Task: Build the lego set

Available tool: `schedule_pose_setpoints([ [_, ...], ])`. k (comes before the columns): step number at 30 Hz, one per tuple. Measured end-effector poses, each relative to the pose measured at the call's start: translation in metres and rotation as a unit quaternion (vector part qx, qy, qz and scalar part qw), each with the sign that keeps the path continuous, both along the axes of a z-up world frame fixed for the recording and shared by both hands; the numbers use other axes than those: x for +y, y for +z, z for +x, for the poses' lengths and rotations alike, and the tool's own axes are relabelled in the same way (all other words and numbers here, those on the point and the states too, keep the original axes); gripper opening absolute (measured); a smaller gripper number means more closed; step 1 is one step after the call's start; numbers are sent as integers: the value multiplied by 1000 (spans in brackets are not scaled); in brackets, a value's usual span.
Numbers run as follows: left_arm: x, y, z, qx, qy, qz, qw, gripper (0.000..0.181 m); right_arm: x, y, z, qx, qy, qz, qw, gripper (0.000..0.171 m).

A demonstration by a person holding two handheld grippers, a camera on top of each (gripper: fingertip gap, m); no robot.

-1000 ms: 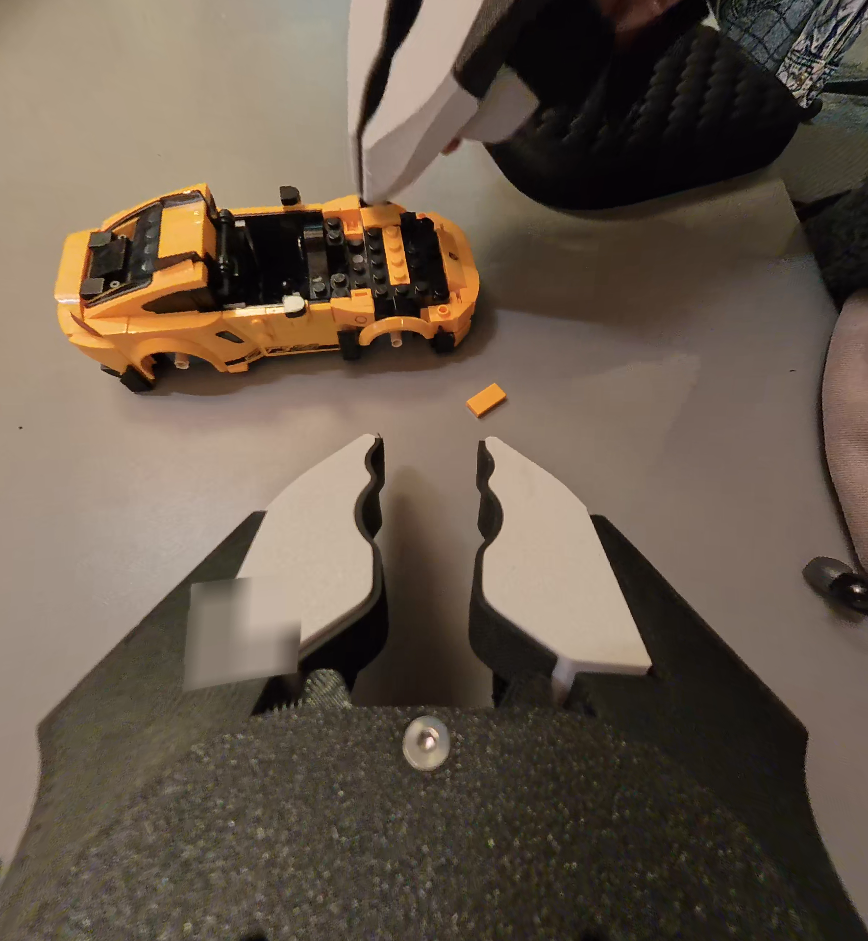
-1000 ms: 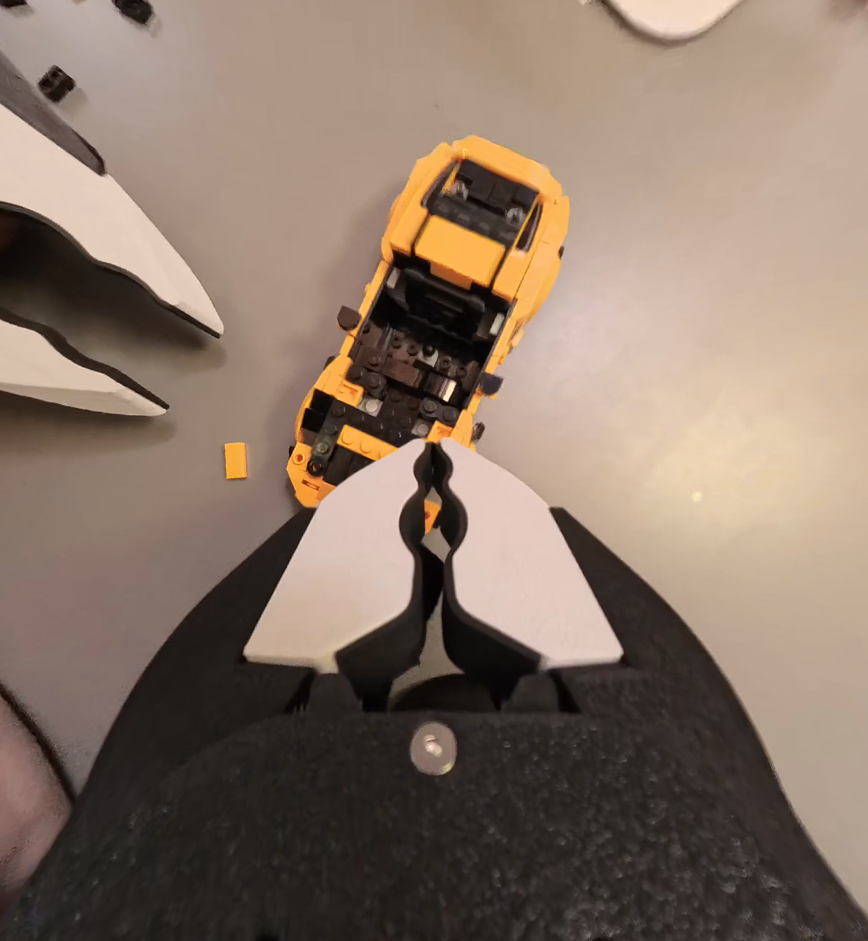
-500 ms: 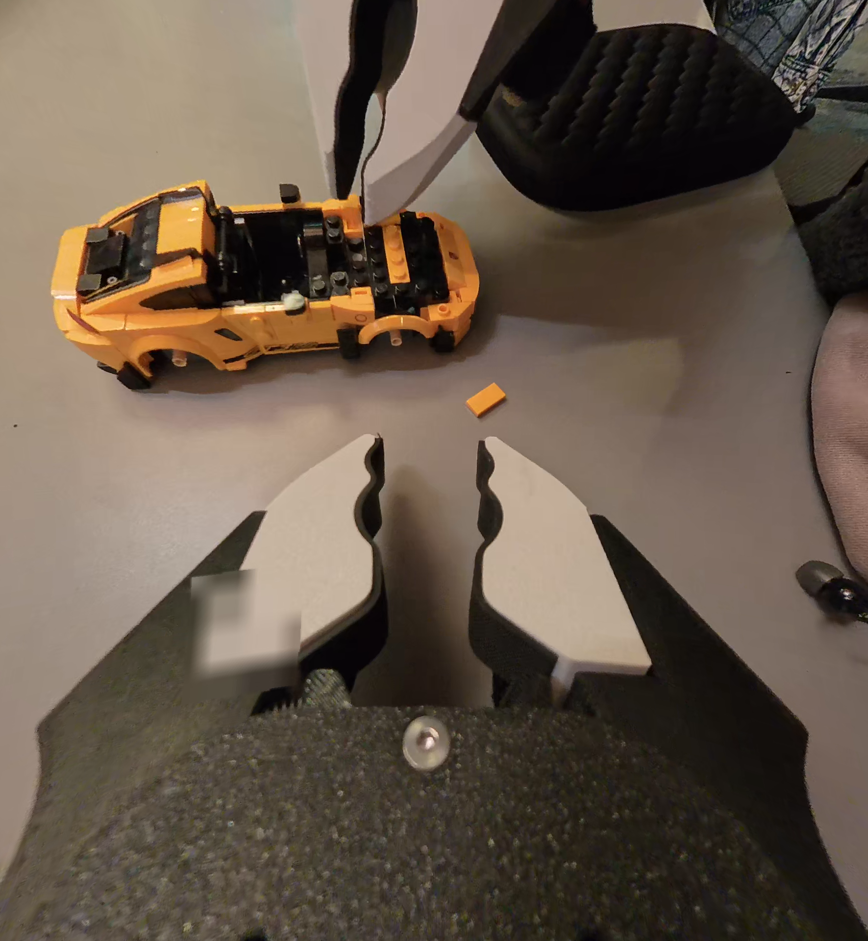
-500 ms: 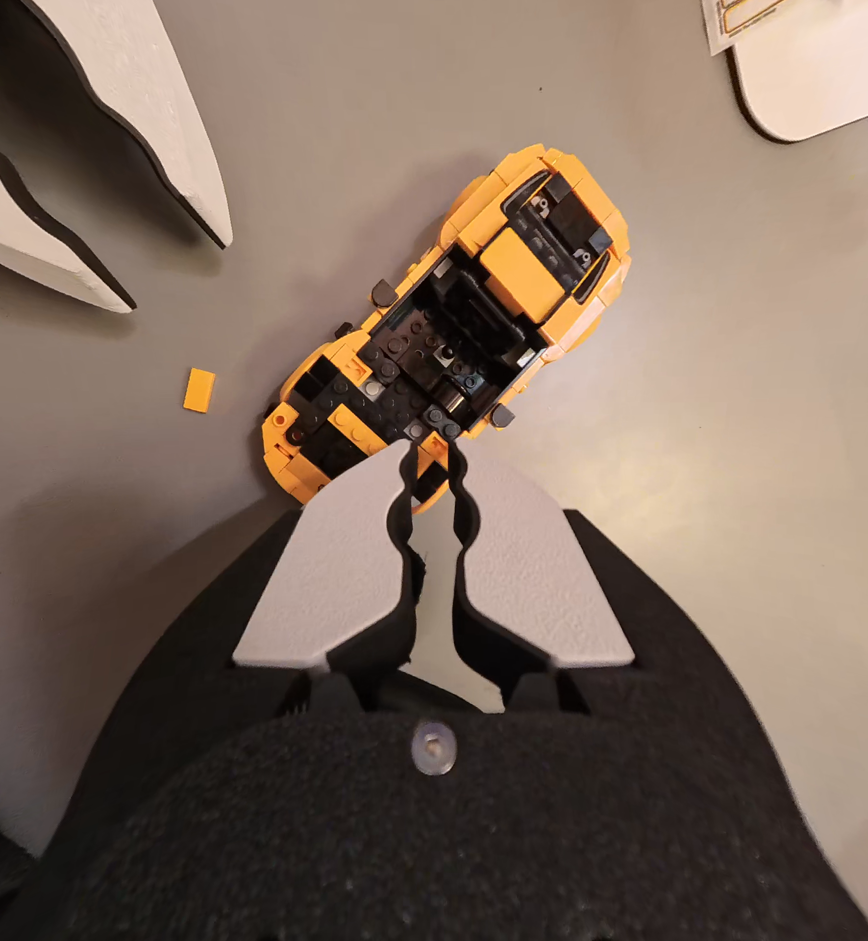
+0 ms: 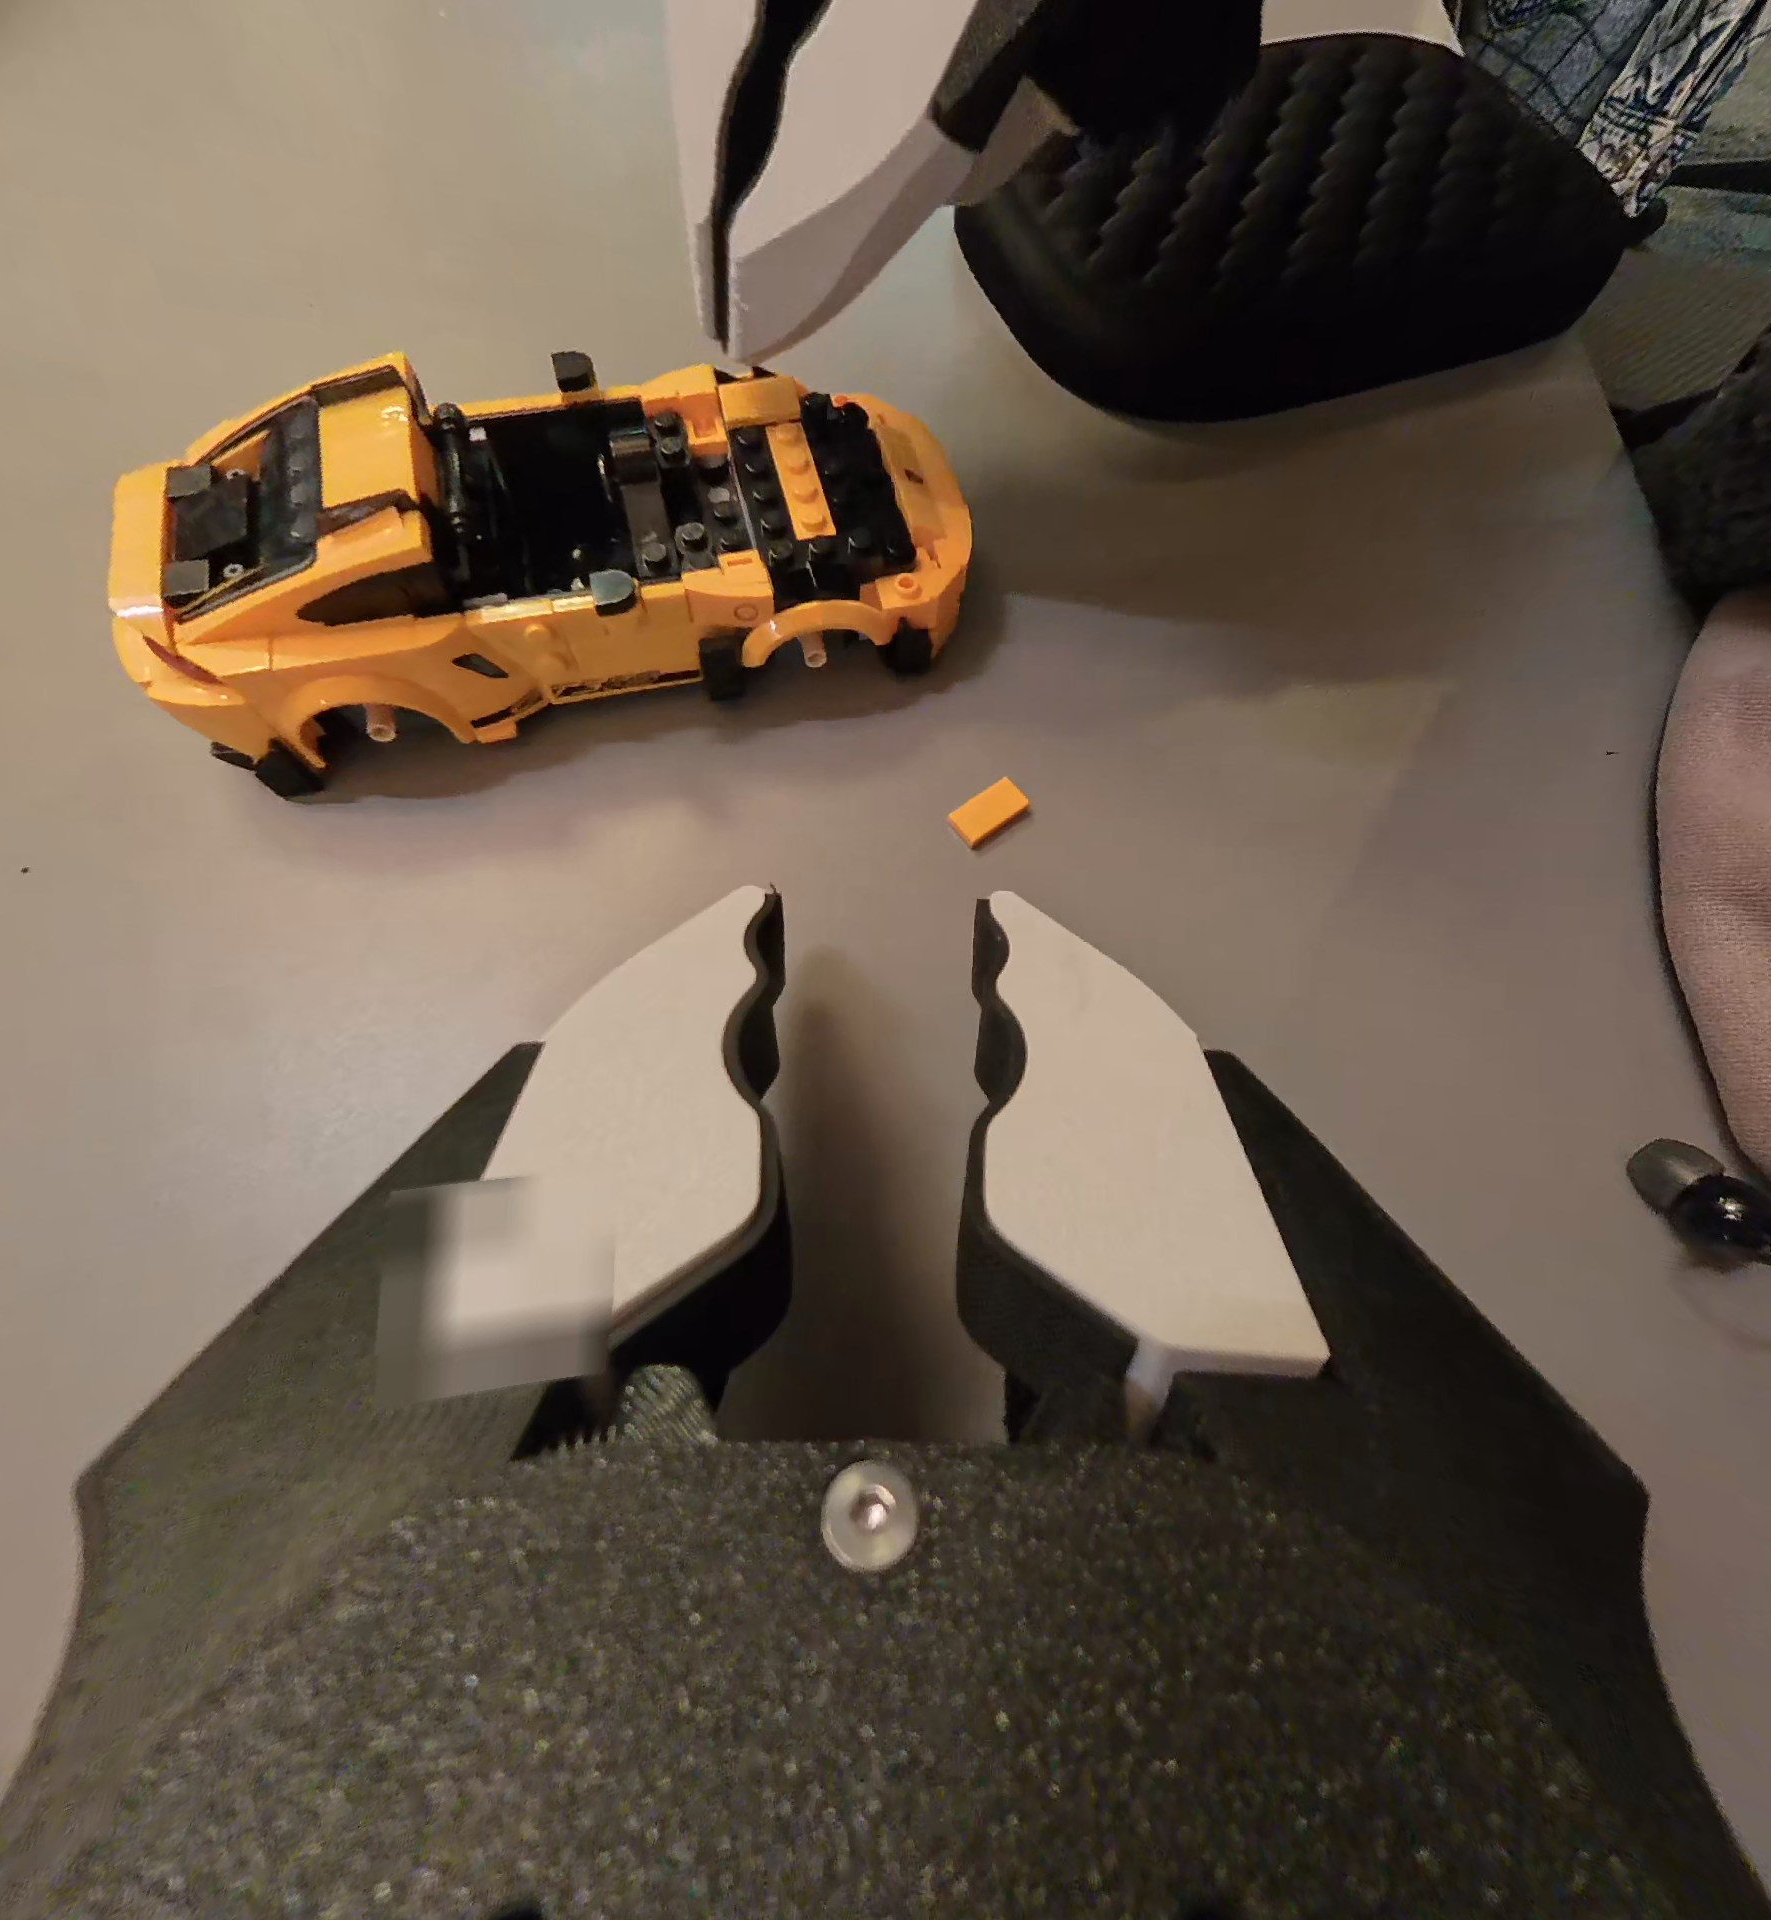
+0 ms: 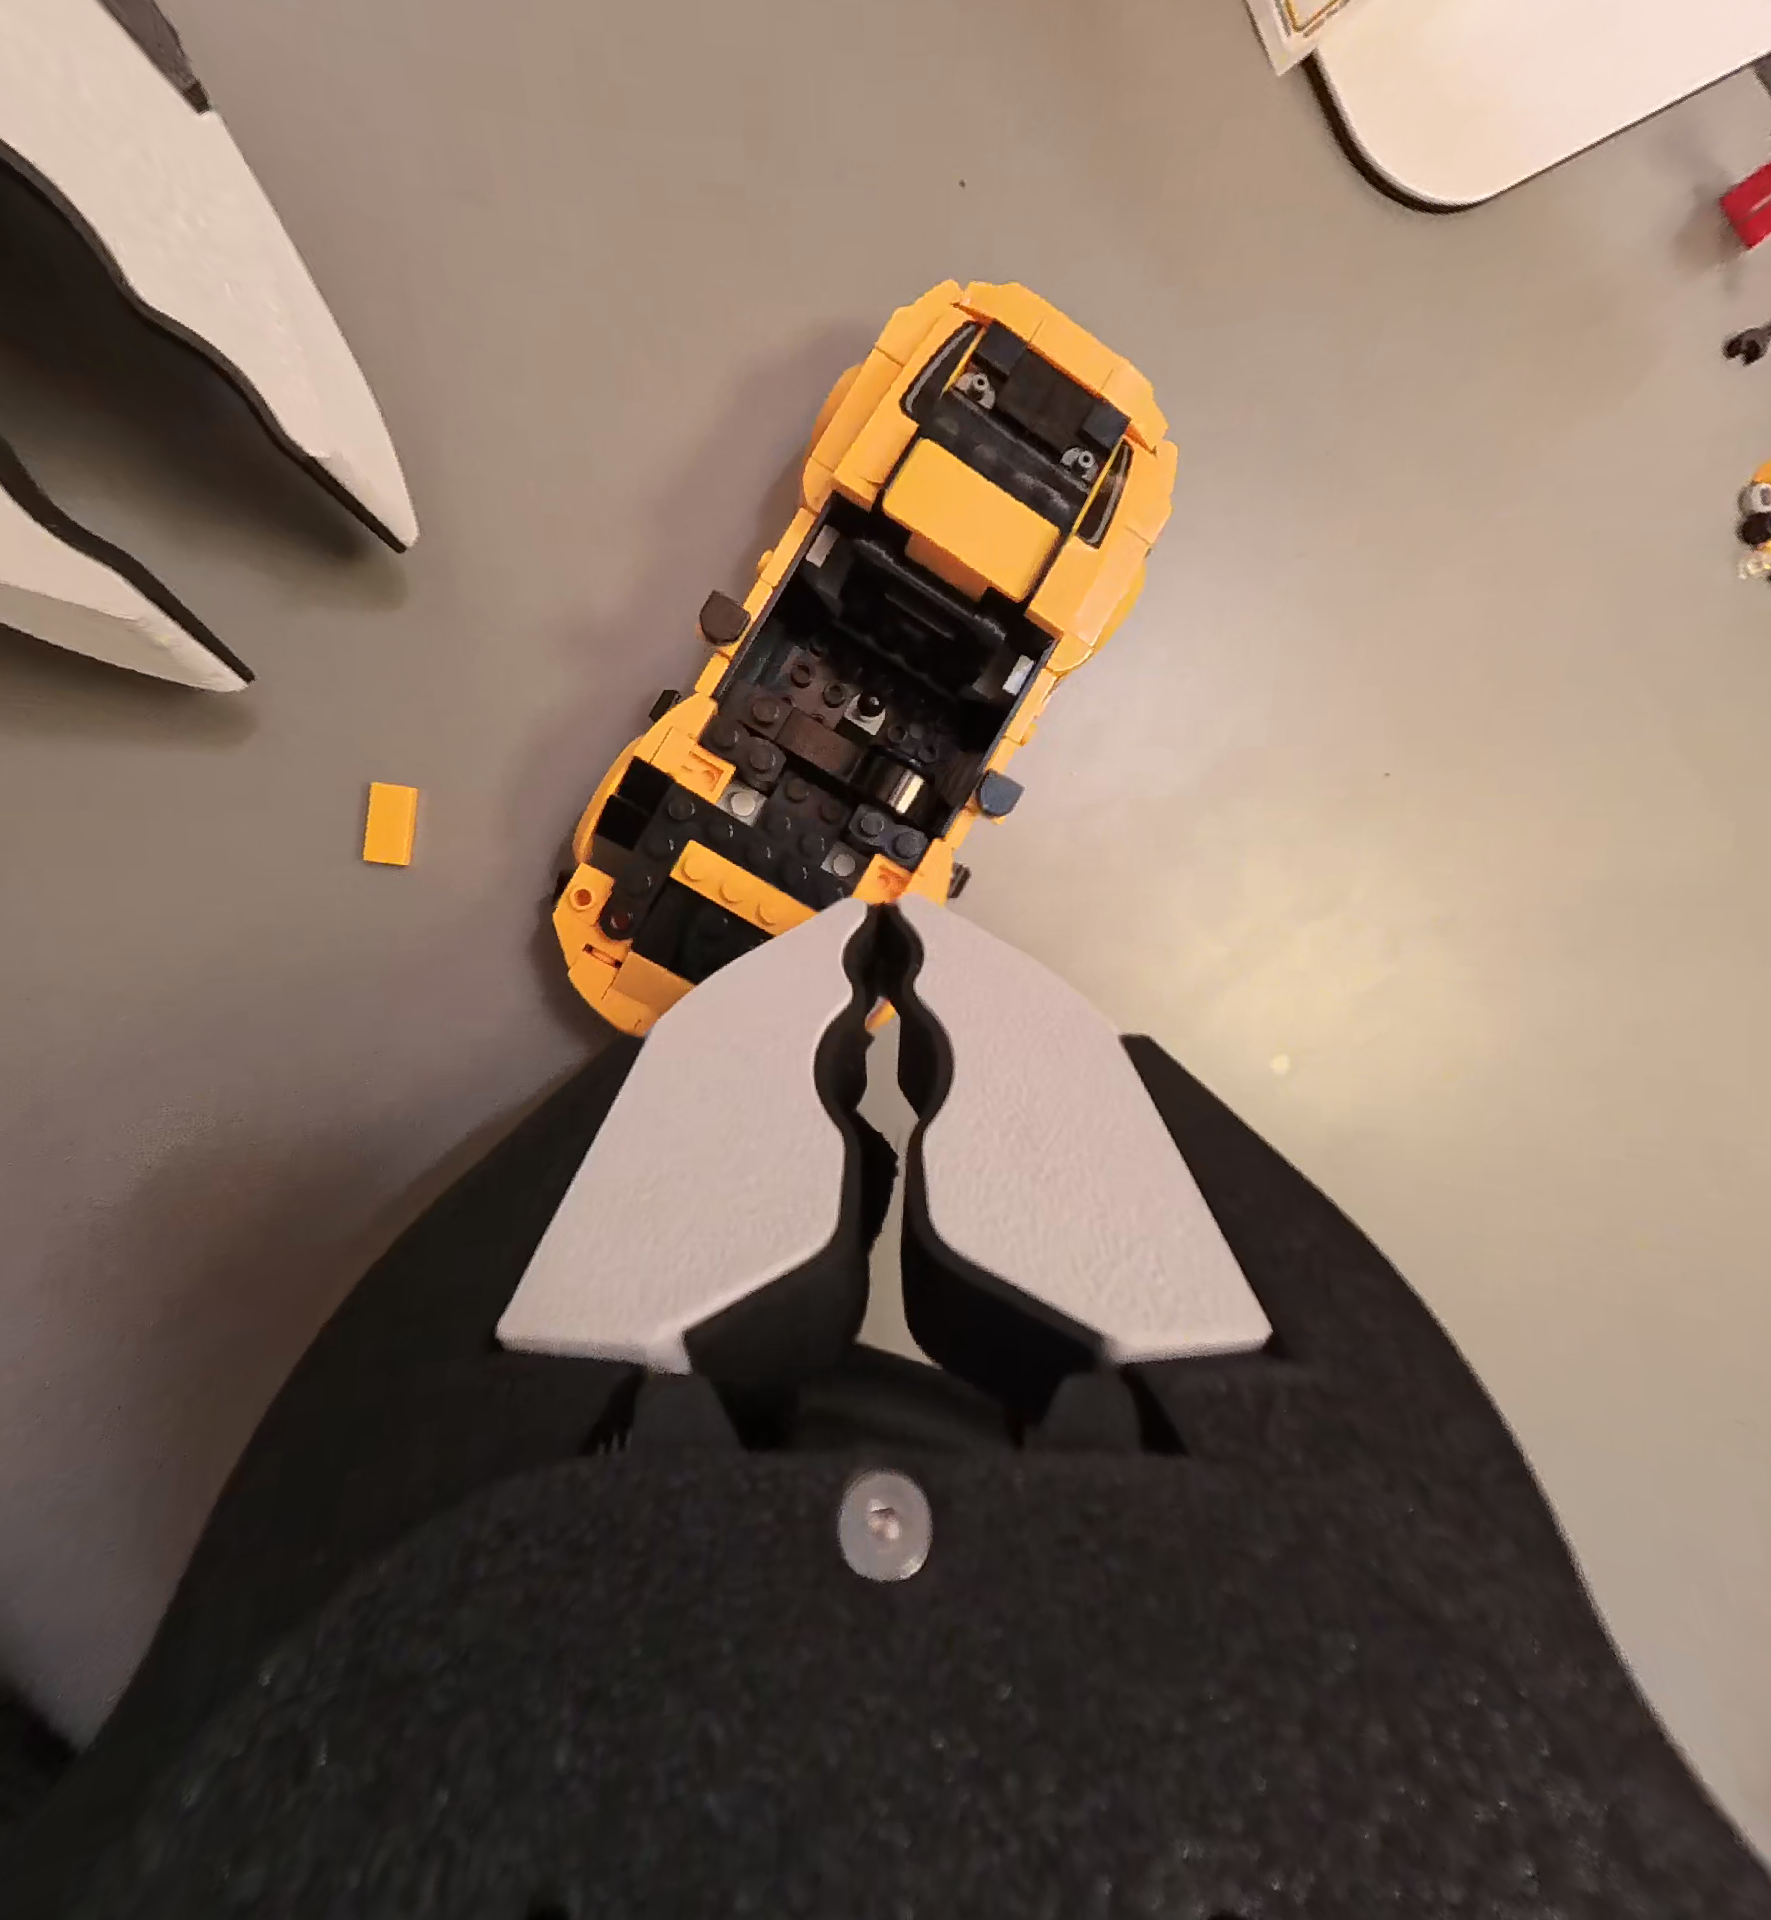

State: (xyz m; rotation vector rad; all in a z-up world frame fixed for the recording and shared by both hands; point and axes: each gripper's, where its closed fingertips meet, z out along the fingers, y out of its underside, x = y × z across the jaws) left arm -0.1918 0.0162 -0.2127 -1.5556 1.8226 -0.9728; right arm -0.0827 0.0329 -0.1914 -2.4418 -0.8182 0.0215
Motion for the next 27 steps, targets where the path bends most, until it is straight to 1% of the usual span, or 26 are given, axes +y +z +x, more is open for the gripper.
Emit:
schedule_pose_setpoints([
  [4, 0, 0, 0, 0, 0, -1, 1000, 34, -1, -7, 0, -7, 2, -10, 1000, 0],
  [9, 0, 0, 0, 0, 0, -1, 1000, 34, -2, -8, -1, 23, -22, -41, 999, 0],
  [15, 0, 0, 0, 1, 0, -1, 1000, 34, -3, -10, 0, 84, -54, -71, 992, 0],
  [27, 0, -2, 0, 4, -1, 3, 1000, 34, -4, -10, 0, 69, -35, -75, 994, 1],
])
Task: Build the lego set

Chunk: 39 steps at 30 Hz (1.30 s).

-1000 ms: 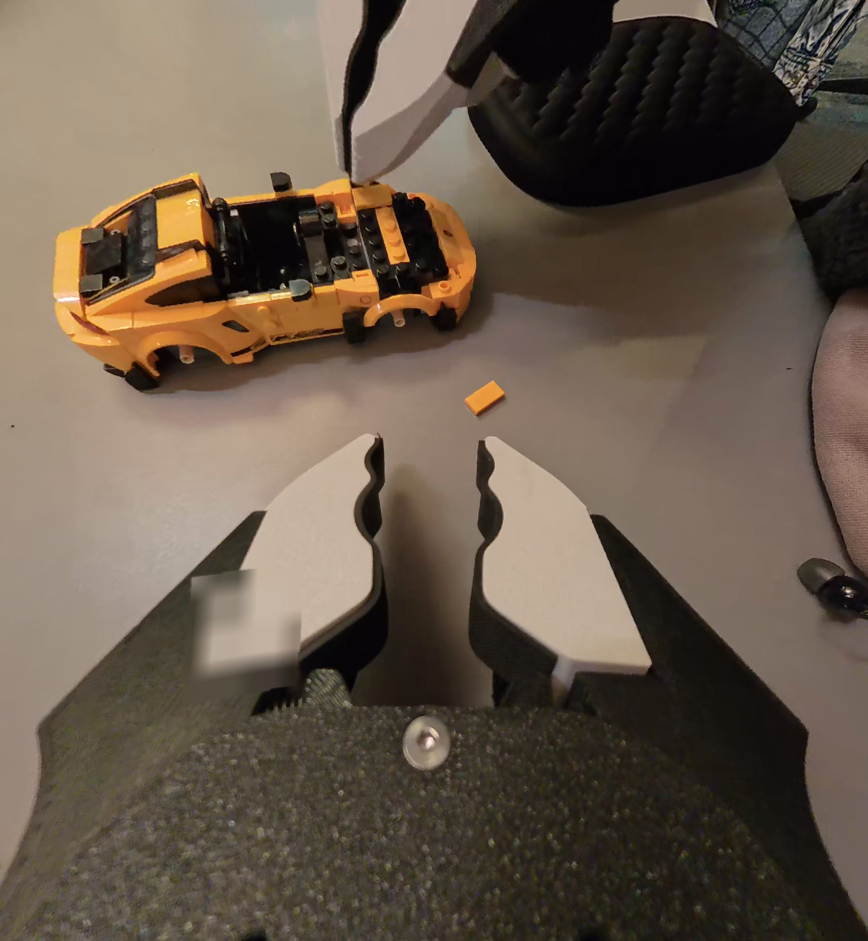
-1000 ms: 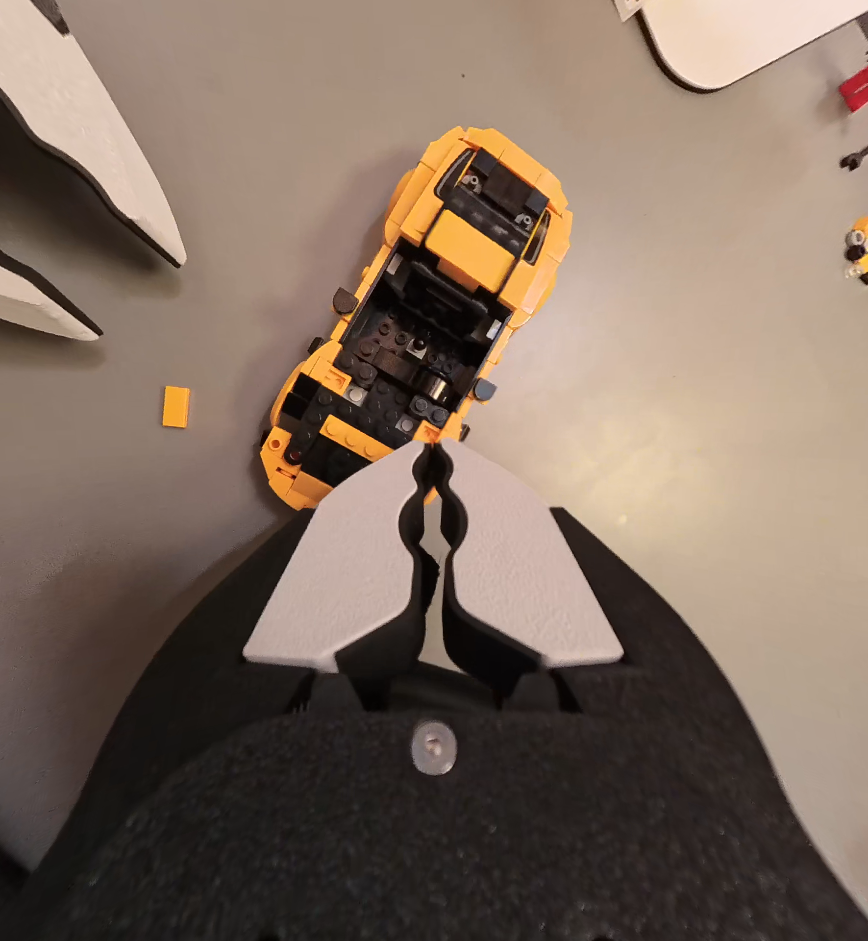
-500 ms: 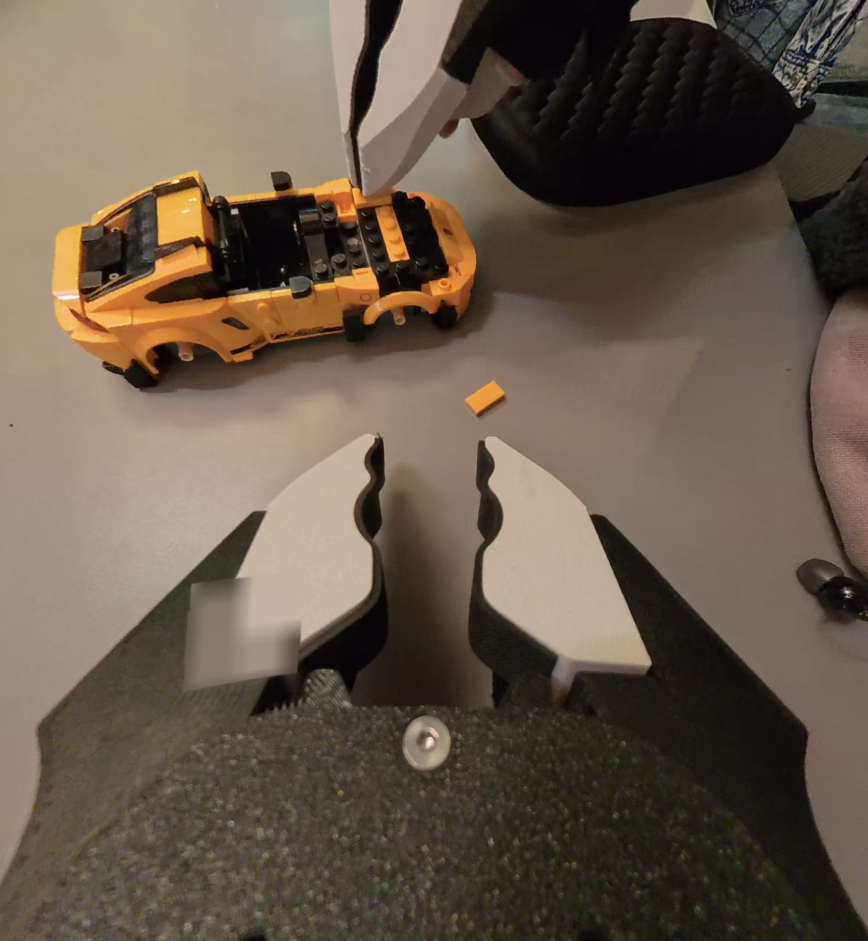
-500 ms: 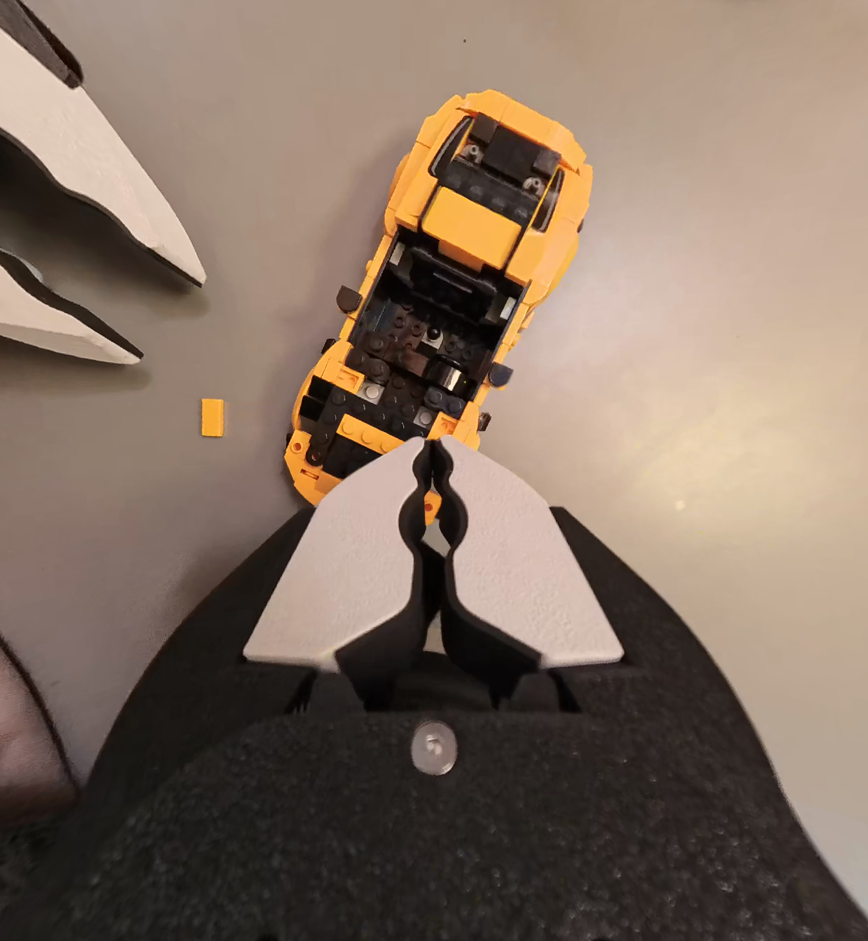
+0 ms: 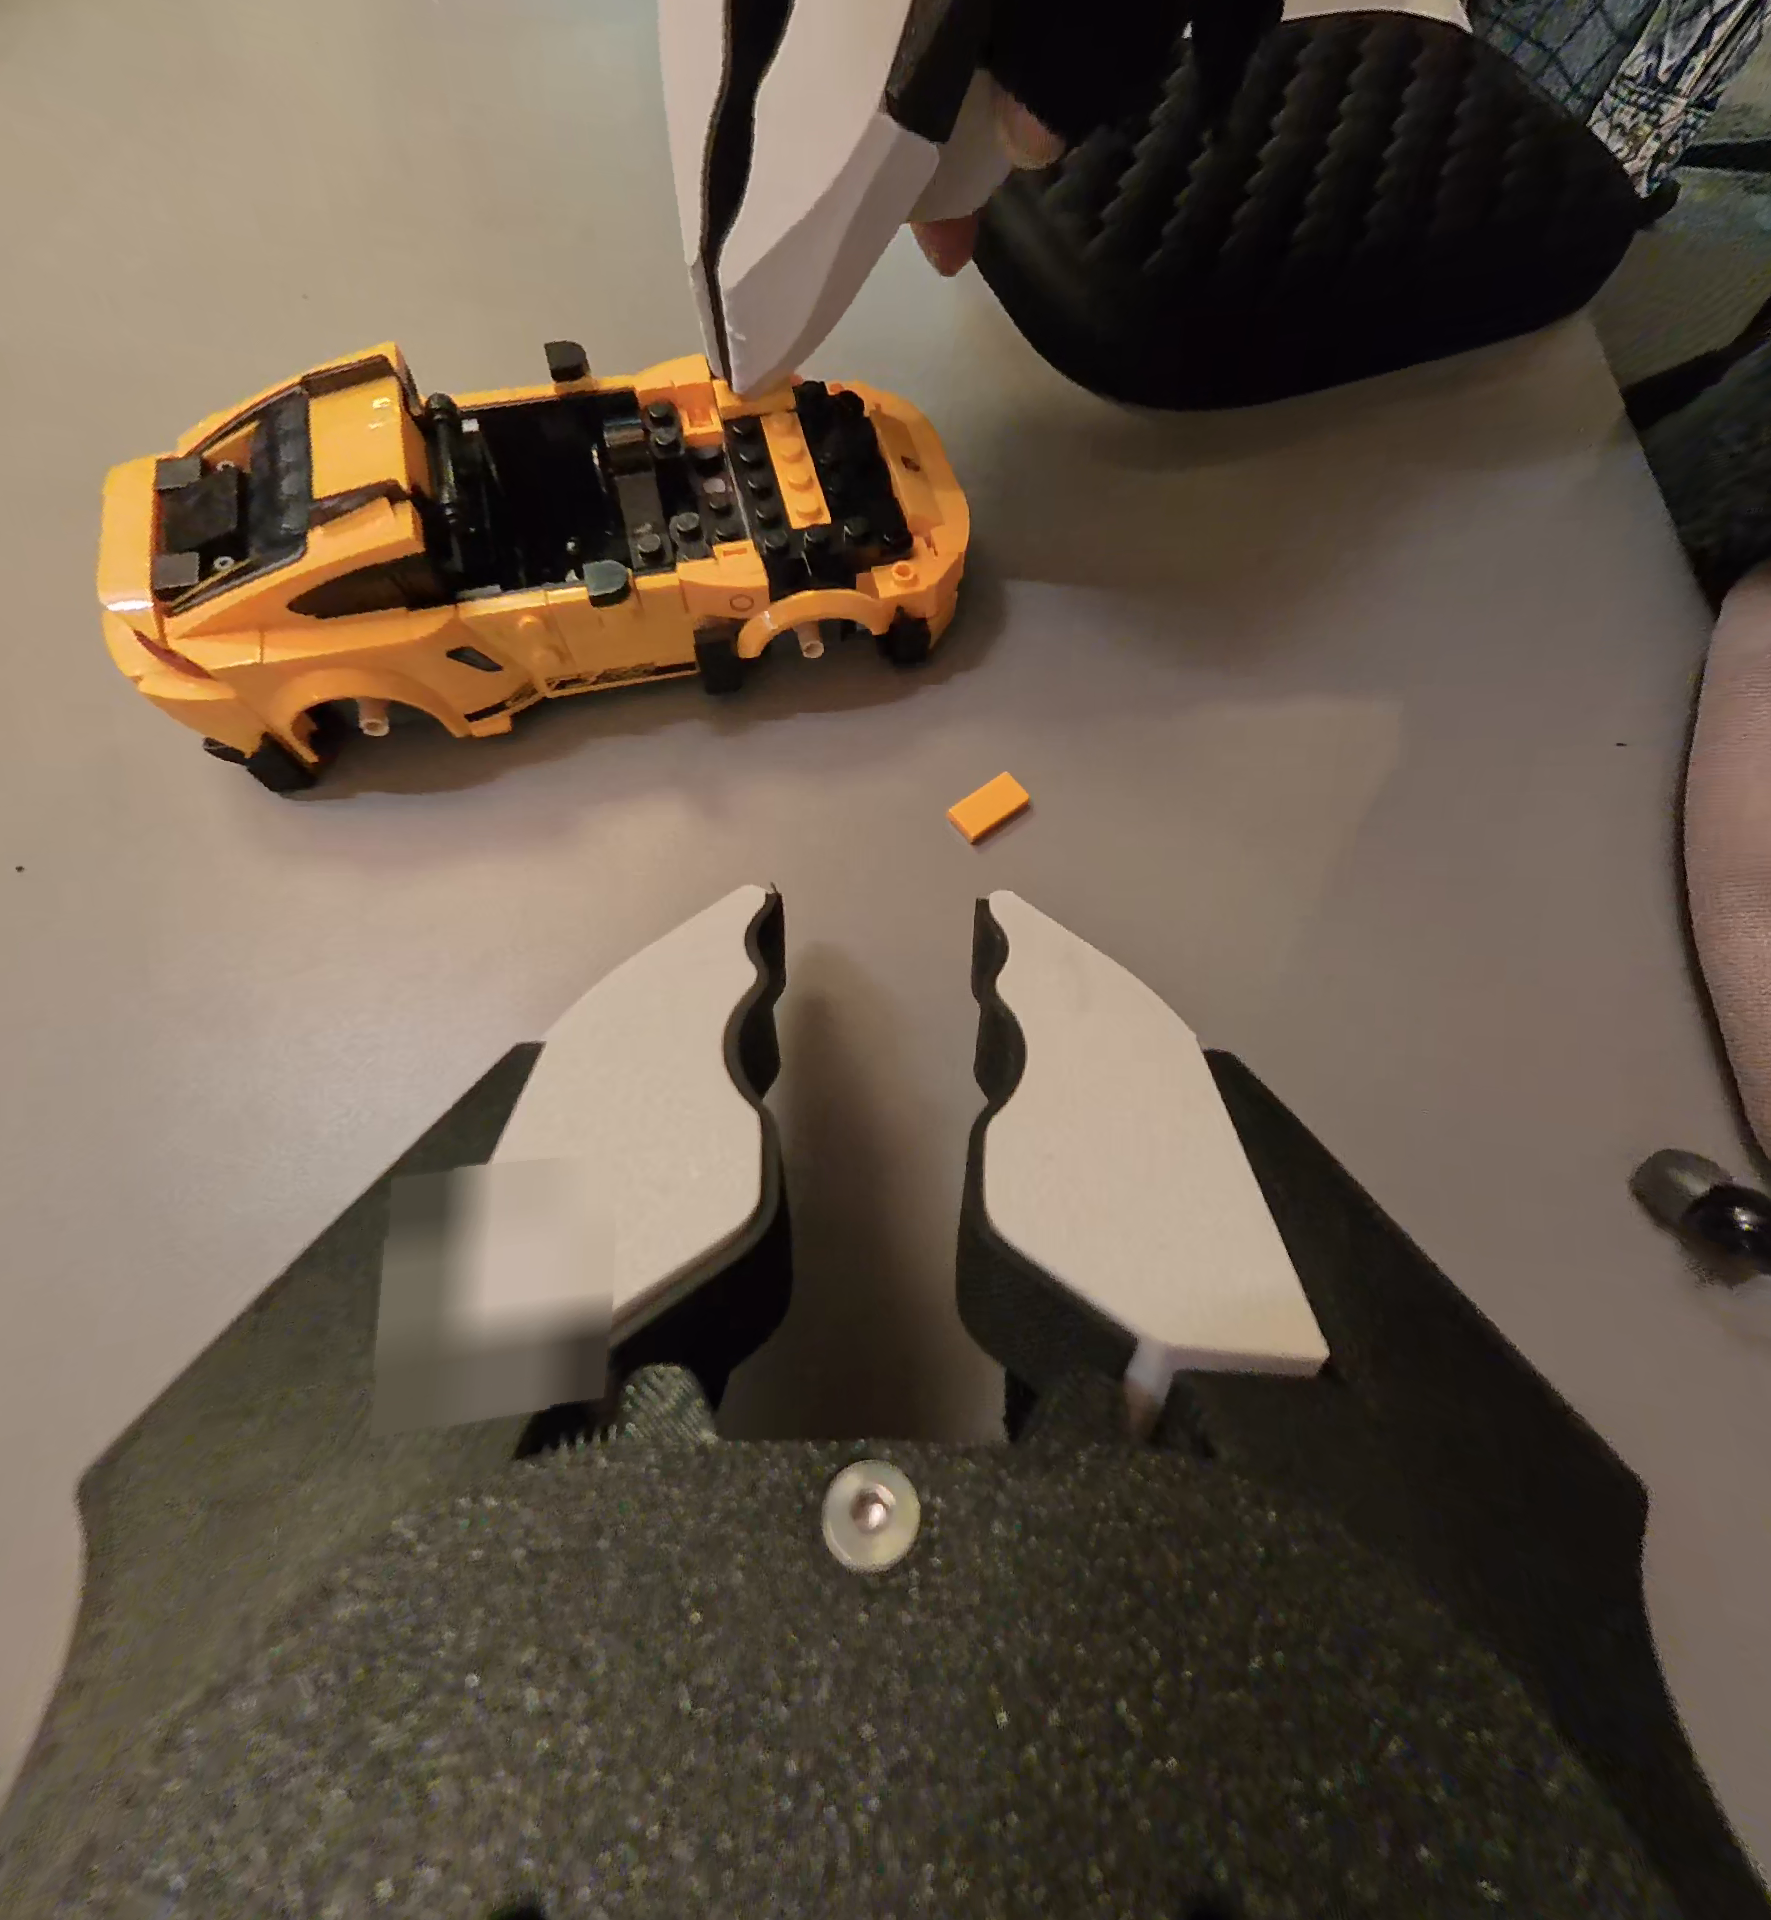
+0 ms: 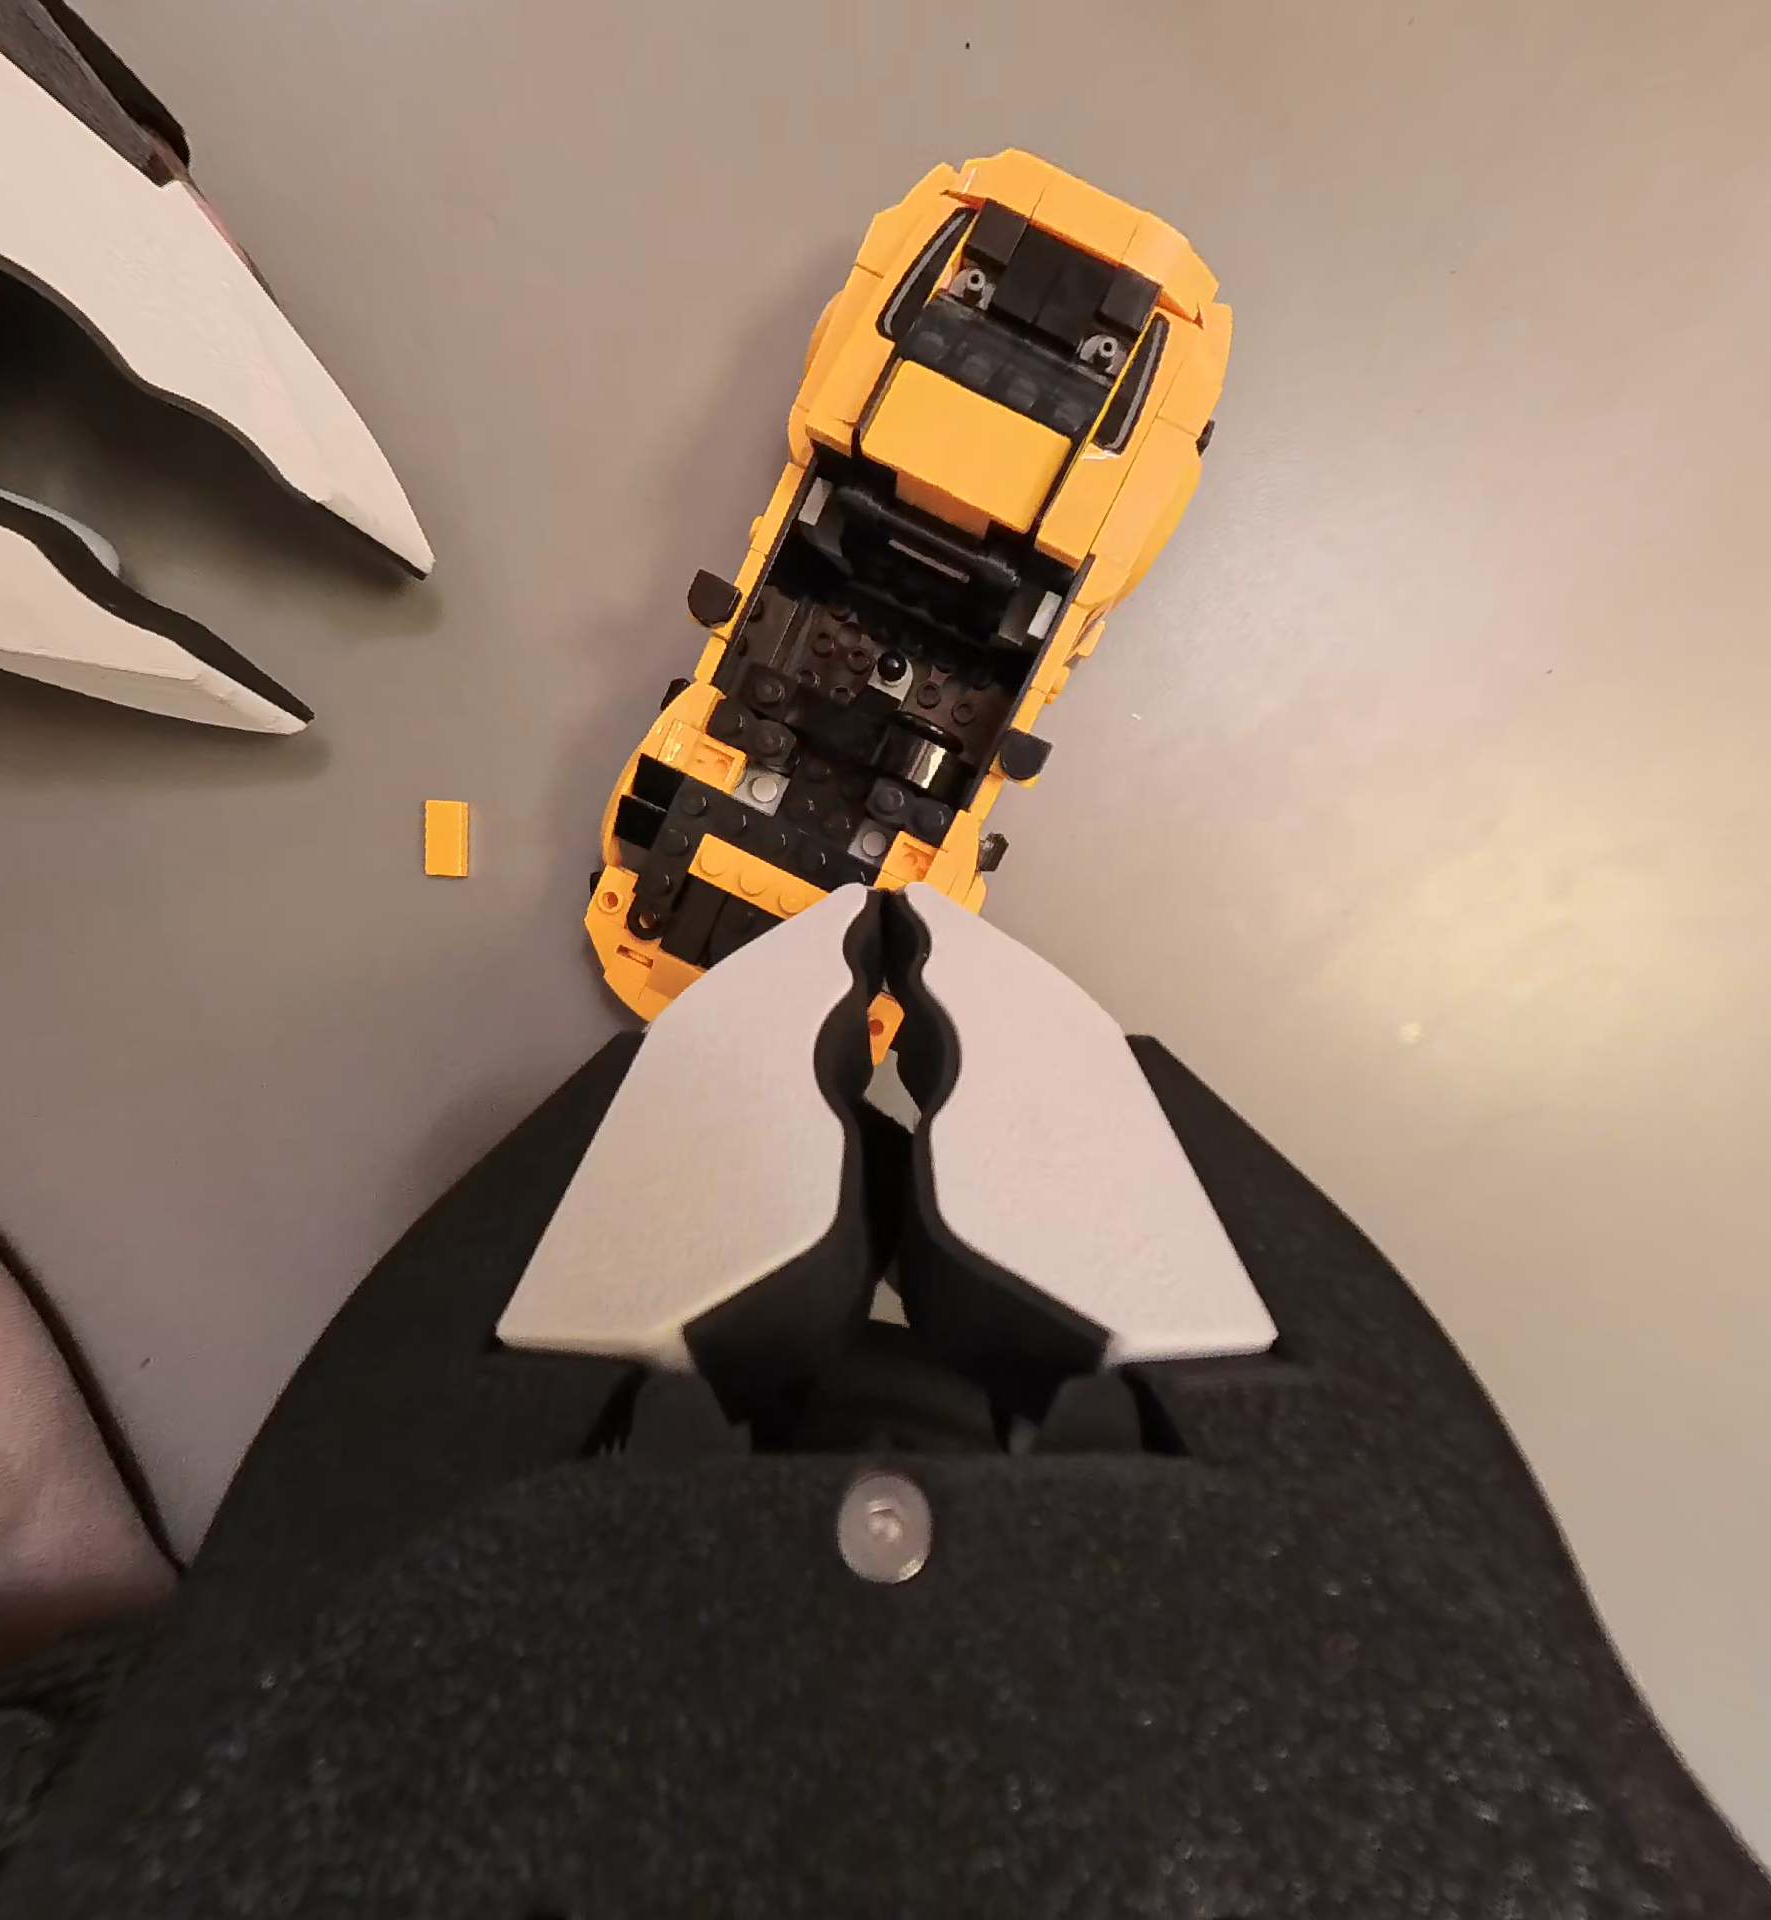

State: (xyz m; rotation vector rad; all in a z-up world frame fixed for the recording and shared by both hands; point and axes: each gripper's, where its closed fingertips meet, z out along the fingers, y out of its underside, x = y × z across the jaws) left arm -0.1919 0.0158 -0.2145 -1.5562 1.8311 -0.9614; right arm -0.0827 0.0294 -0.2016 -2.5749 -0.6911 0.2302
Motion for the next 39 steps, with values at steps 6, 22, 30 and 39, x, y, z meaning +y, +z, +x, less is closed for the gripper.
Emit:
schedule_pose_setpoints([
  [6, 0, 0, 0, -2, 1, 5, 1000, 34, 1, 6, 1, -3, 3, 25, 1000, 0],
  [22, 0, 0, 0, 1, 0, 4, 1000, 34, 1, 0, -2, -27, 41, -37, 998, 0],
  [30, 0, 0, 0, 0, -1, 7, 1000, 33, 1, 0, -2, -16, 49, -60, 997, 0],
  [39, -5, 3, 5, -10, -9, 20, 1000, 35, 10, 33, 3, 73, 8, 202, 977, 0],
])
